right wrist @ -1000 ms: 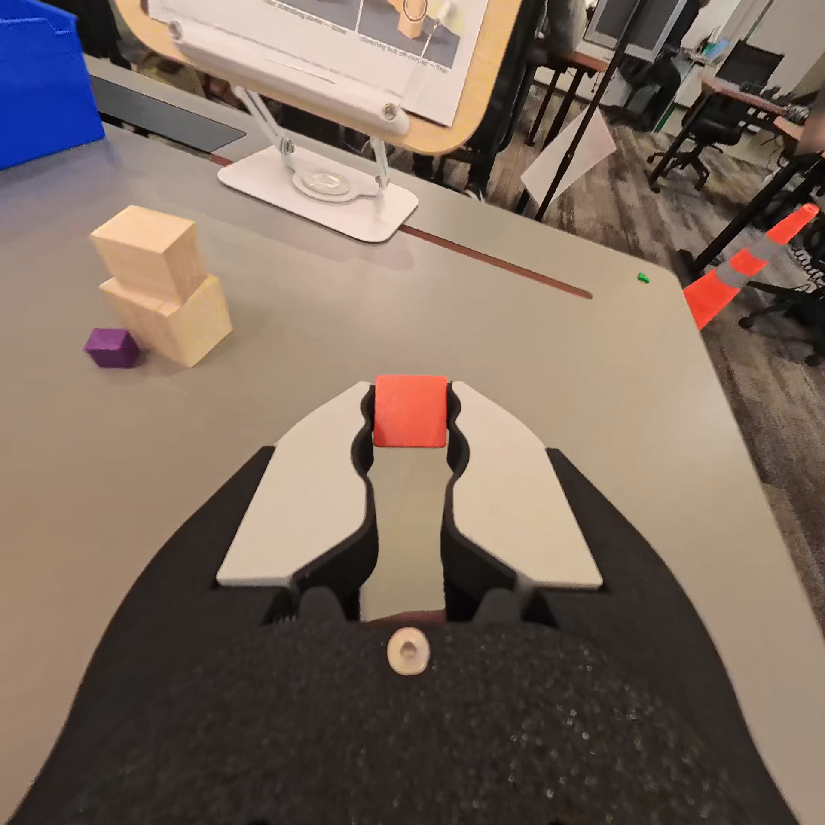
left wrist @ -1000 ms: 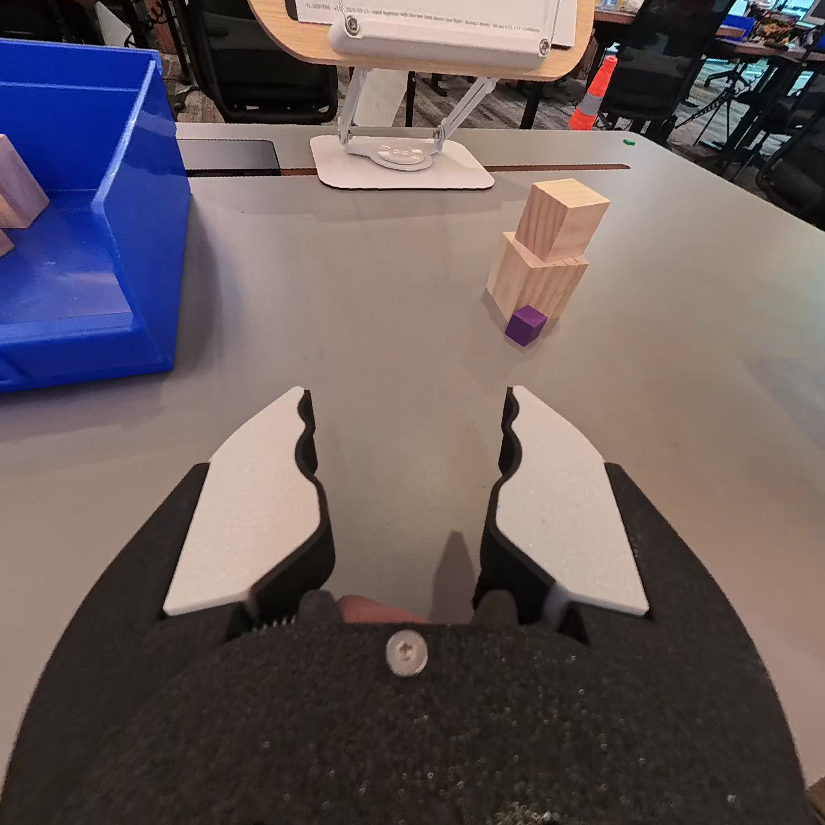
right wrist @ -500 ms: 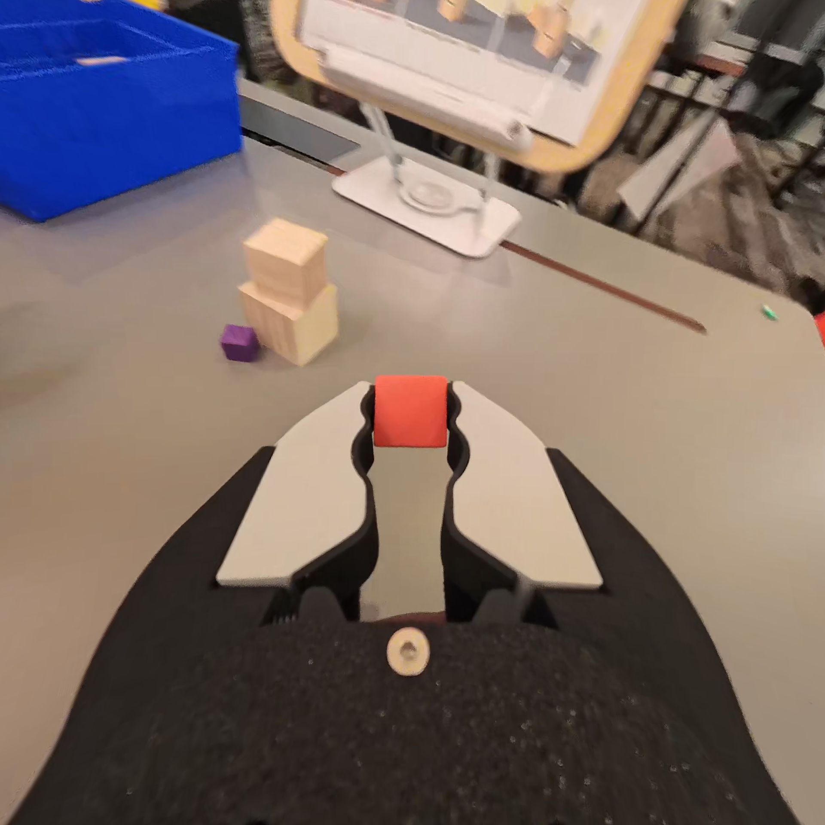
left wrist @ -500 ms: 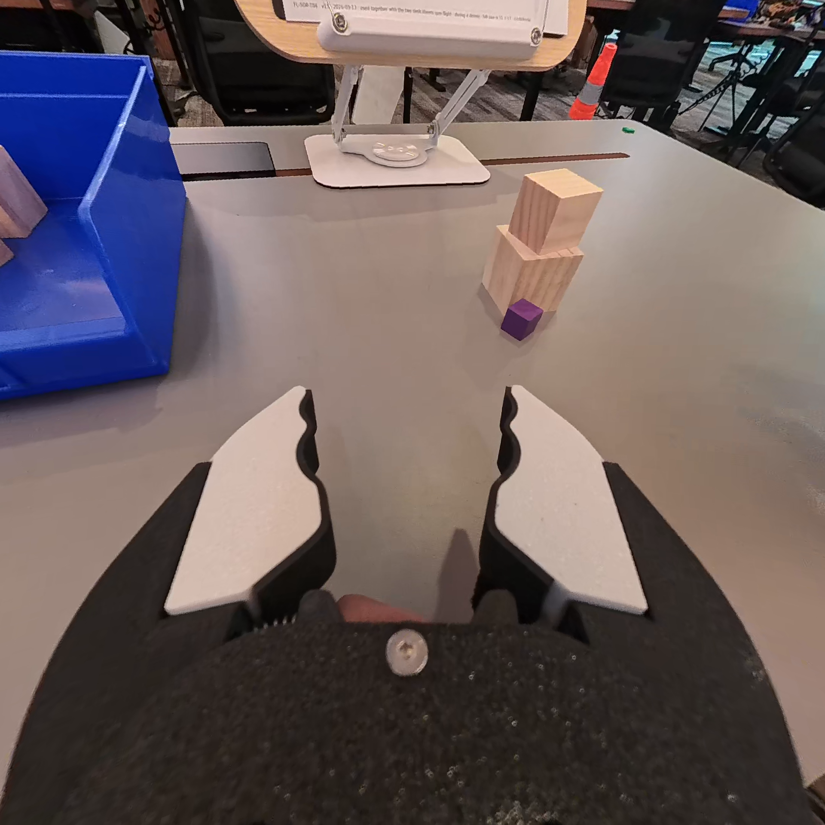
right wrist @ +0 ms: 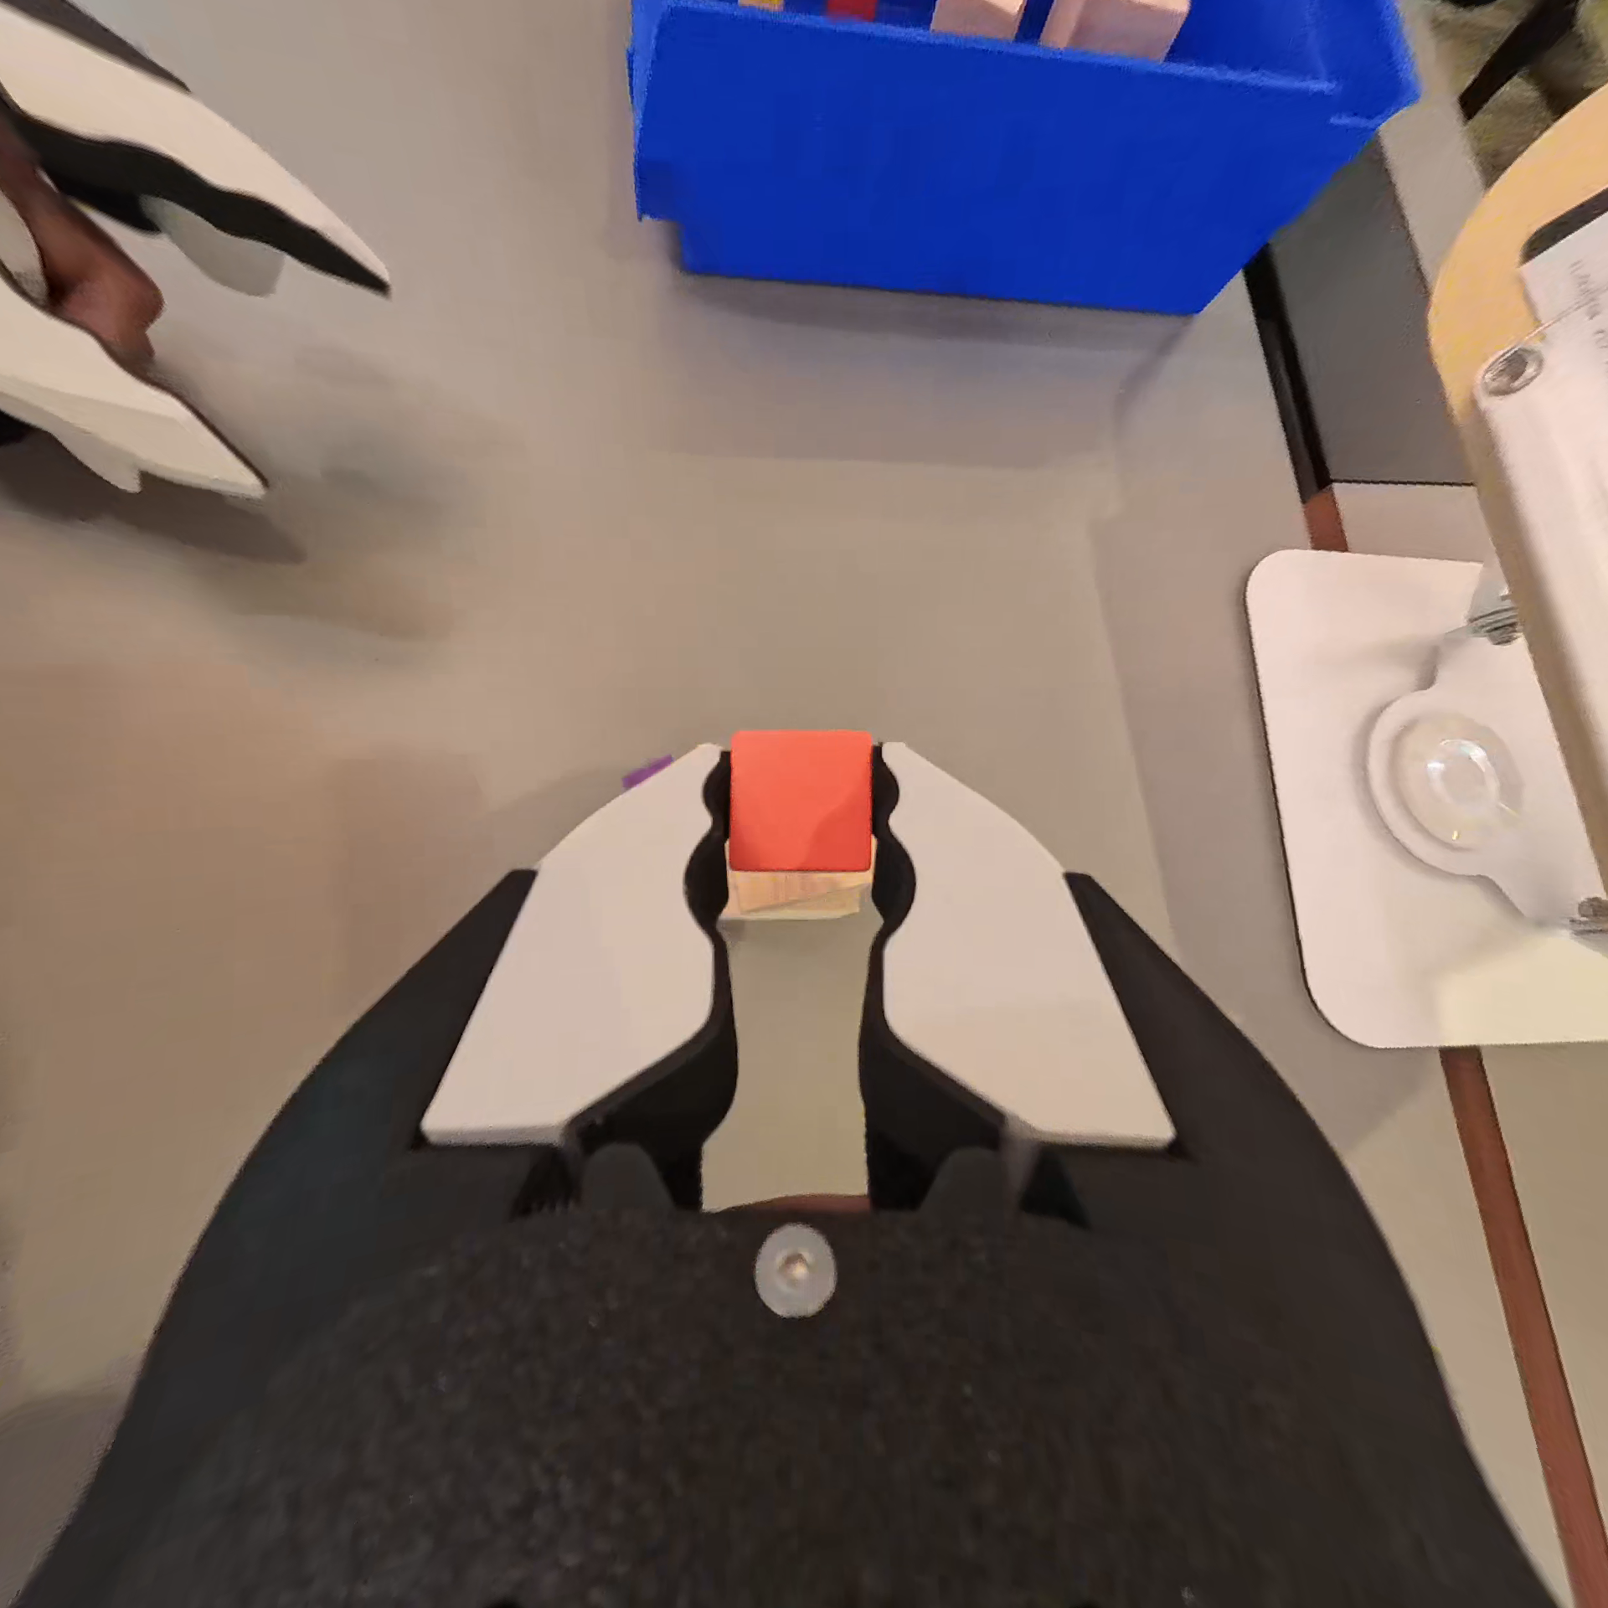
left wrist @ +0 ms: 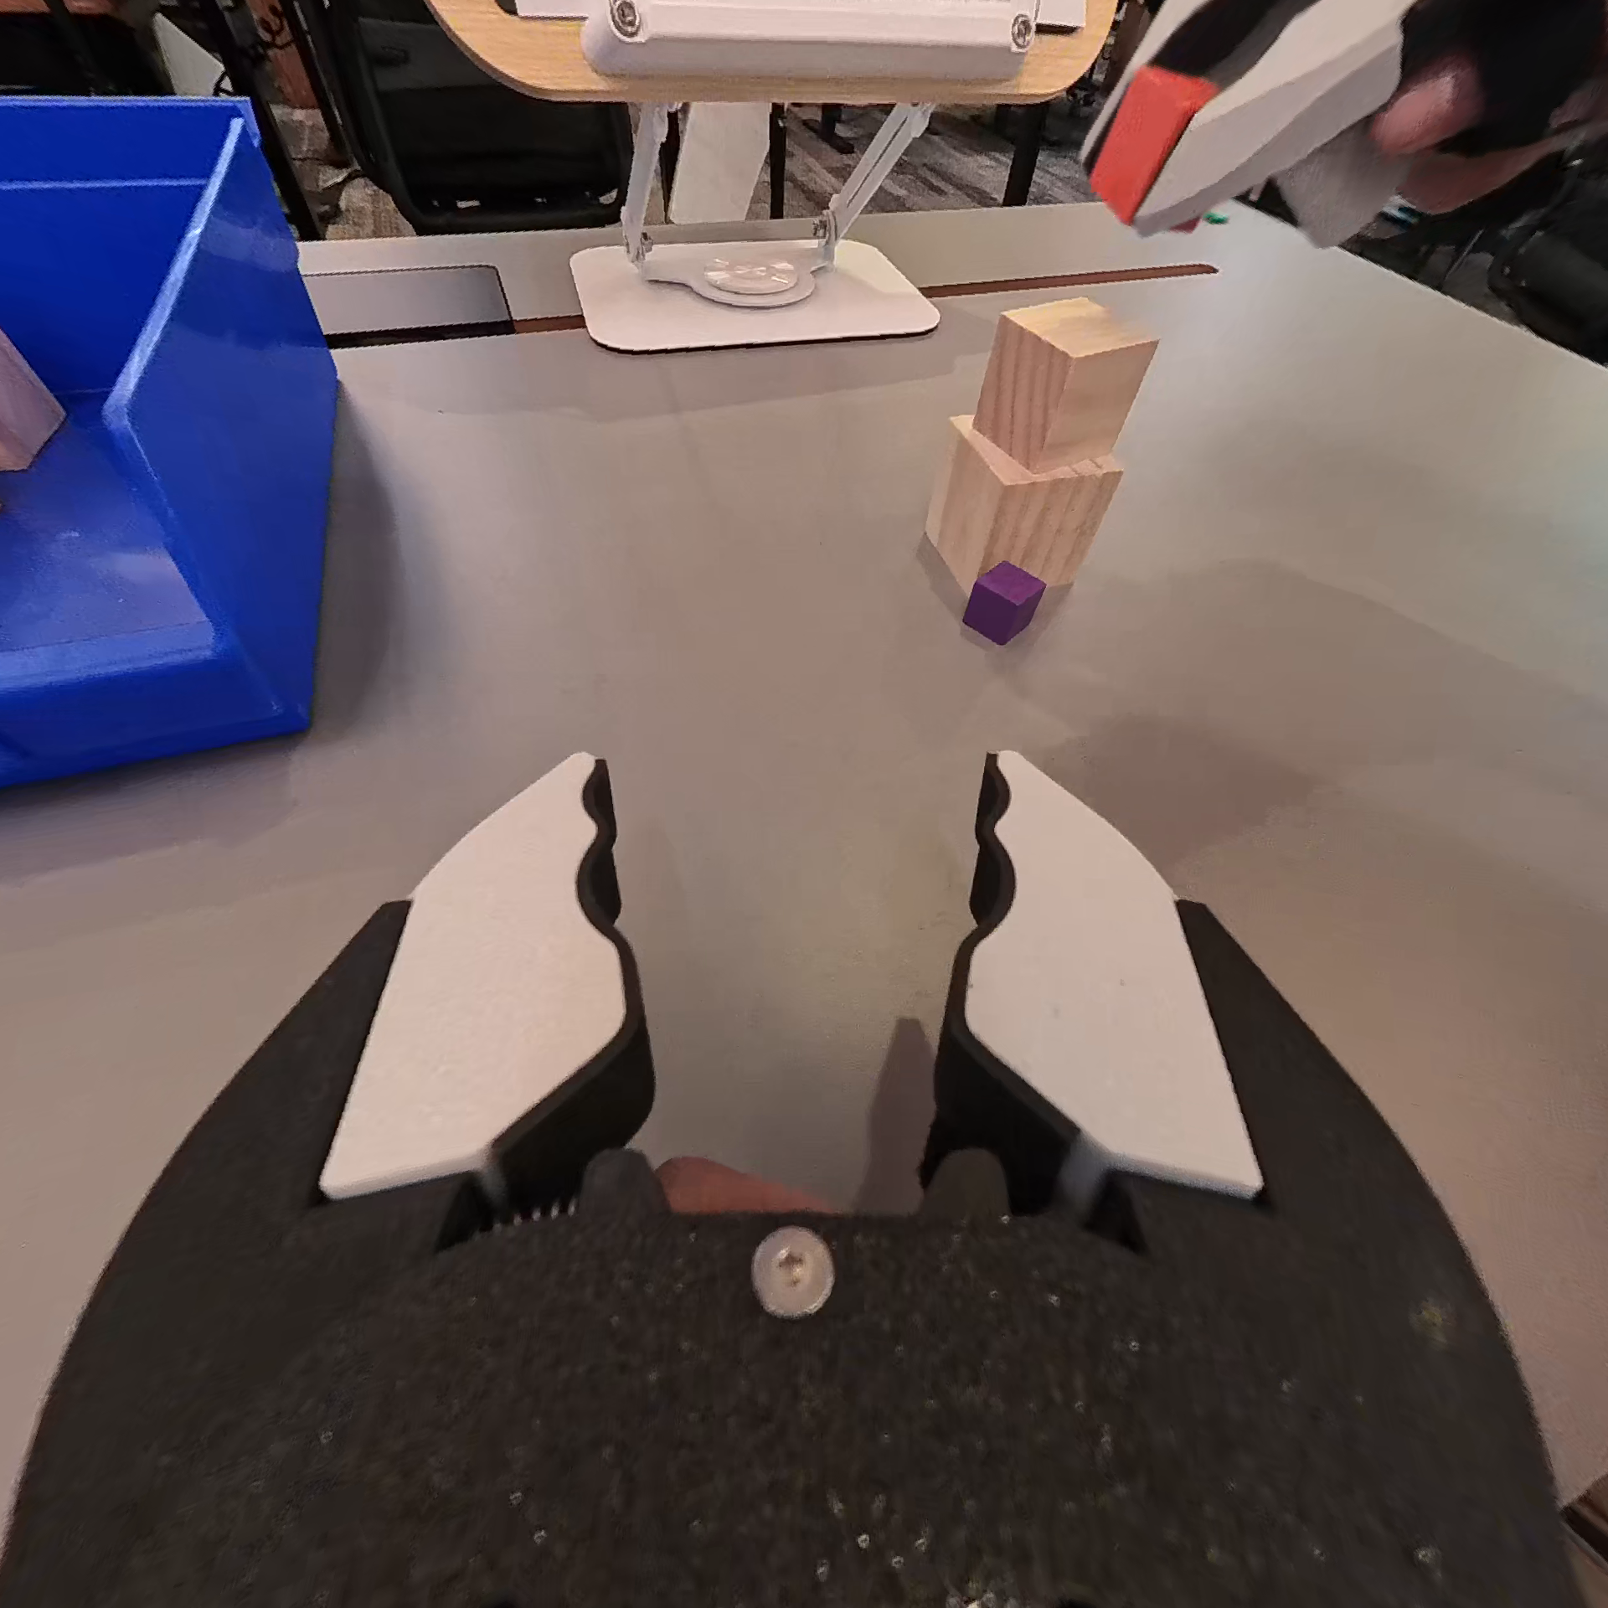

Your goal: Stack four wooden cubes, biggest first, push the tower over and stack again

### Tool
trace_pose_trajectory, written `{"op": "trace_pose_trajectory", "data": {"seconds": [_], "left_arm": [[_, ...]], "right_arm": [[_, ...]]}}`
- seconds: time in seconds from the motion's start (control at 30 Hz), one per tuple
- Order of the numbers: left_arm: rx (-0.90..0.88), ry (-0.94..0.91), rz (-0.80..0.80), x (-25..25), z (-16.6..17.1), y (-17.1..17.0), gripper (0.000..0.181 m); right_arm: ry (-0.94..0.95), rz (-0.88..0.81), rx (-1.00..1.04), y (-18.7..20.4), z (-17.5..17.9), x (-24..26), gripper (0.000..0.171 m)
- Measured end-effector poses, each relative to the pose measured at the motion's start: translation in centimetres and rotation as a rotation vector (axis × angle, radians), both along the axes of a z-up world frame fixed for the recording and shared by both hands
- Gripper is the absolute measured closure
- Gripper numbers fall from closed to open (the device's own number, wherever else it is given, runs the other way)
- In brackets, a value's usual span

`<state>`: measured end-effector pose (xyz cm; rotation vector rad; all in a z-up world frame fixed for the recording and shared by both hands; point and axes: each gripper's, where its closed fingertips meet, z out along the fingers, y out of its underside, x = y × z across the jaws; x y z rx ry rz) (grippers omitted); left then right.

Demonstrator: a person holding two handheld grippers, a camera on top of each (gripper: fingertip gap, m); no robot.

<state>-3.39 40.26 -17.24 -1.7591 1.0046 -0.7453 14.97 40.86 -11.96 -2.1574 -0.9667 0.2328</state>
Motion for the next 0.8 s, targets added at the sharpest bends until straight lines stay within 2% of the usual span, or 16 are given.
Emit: {"op": "trace_pose_trajectory", "data": {"seconds": [0.13,0.47,0.73,0.77,0.8], "left_arm": [[-0.013,-0.003,-0.005,0.0,-0.1,0.0,0.102],[-0.021,0.003,-0.009,0.1,-0.2,0.0,0.102],[-0.018,0.006,-0.01,0.2,-0.2,0.0,0.102],[-0.017,0.006,-0.009,0.2,-0.2,0.0,0.102],[-0.018,0.006,-0.01,0.2,-0.2,0.0,0.102]], "right_arm": [[-0.02,0.052,-0.035,0.3,-1.5,-0.1,0.142],[-0.065,0.129,-0.038,0.6,-2.5,-0.5,0.142],[-0.021,0.169,-0.077,0.5,-2.8,-0.1,0.142],[-0.013,0.165,-0.073,0.6,-2.8,0.0,0.139],[-0.001,0.159,-0.064,0.7,-2.7,0.0,0.128]]}}
